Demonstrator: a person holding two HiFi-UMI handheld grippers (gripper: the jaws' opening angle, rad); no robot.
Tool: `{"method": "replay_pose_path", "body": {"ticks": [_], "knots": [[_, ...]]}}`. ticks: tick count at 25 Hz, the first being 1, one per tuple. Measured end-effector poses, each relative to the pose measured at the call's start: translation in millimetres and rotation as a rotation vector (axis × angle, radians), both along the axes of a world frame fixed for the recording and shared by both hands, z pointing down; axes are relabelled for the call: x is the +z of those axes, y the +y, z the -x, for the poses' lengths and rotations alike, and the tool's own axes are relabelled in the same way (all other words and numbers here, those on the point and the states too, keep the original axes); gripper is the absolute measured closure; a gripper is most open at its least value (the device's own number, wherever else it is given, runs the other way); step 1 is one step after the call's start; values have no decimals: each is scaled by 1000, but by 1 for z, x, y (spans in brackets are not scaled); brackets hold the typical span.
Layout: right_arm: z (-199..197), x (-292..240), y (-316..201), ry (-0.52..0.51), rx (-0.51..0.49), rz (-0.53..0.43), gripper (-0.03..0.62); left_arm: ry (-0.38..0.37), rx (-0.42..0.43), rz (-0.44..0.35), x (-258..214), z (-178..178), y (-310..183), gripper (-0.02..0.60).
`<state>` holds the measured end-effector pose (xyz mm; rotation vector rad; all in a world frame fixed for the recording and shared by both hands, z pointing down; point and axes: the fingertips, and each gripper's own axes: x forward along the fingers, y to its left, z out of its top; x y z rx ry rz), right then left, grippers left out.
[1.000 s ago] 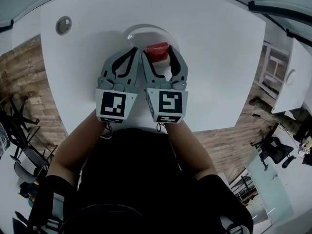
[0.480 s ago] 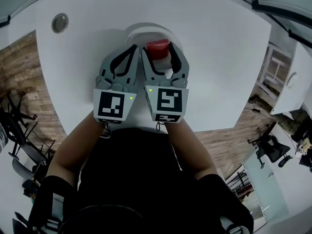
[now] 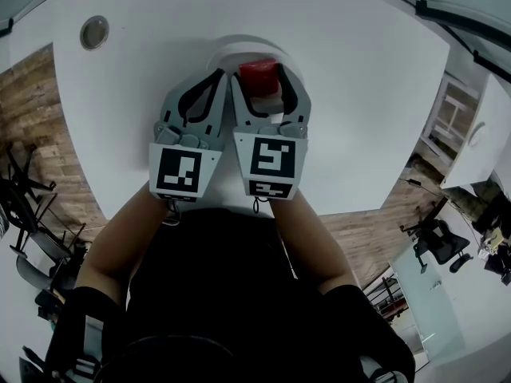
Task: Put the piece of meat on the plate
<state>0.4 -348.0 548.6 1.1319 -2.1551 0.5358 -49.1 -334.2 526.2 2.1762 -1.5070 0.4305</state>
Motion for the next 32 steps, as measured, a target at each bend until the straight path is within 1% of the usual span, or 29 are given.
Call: {"method": "replay_pose_path", "body": {"ticks": [7, 17, 23, 29, 32], "knots": [[2, 5, 1, 45, -21, 20, 301, 7, -11, 16, 2, 1, 0, 578], [2, 2, 2, 22, -8, 33, 301, 1, -23, 9, -3, 5, 9, 578], [5, -8, 6, 1, 2, 7, 301, -7, -12, -27, -10, 7, 15, 578], [2, -30, 12, -34, 4, -21, 301, -14, 1, -66, -32, 1, 18, 578], [0, -43, 15, -55, 10, -49, 303, -16, 6, -89, -44, 0, 20, 578]]}}
